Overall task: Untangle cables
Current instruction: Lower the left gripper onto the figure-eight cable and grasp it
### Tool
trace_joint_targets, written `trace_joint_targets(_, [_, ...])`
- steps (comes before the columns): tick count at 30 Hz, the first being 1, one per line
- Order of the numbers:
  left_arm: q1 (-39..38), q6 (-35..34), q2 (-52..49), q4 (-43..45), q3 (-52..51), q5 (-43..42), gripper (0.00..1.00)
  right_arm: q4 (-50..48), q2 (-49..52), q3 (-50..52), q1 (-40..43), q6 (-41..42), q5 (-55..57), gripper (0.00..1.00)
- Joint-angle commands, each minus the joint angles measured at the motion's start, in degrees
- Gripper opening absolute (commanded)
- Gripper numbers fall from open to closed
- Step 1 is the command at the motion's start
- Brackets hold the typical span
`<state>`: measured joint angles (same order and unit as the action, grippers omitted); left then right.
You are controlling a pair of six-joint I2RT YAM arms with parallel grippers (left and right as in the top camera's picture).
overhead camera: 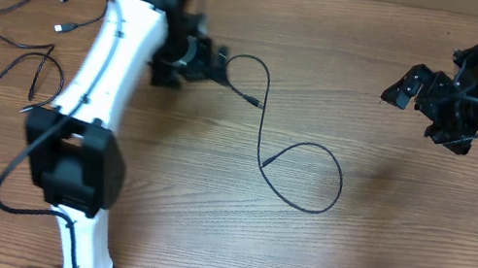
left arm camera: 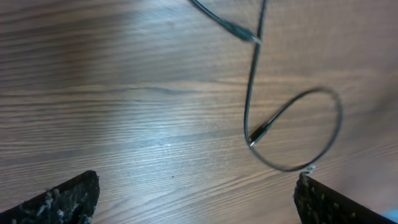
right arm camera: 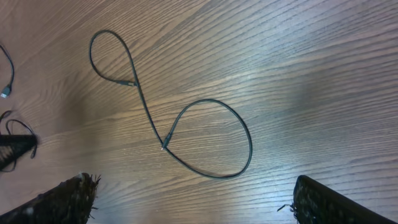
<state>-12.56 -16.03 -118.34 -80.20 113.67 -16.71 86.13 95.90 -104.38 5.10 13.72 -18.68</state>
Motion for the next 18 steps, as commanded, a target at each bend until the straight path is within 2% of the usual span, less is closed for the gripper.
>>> trace_joint_targets(1, [-5.46,1.22,0.63,-0.33,-0.59,9.07,1.00,-0.20,-0.74,-0.13,-0.20,0.13,-0.28,1.00])
trace_joint_targets(12, [-16.26,-1.05,0.61,2.49,-4.57,9.20,1.00,-1.64,-0.74,-0.13,-0.20,0.13,-1.55,1.00])
trace_joint_targets(18, [-19.21,-10.25,0.61,4.11,-9.35,9.20,0.99,-2.75,-0.74,-0.13,-0.20,0.15,-3.06,1.00])
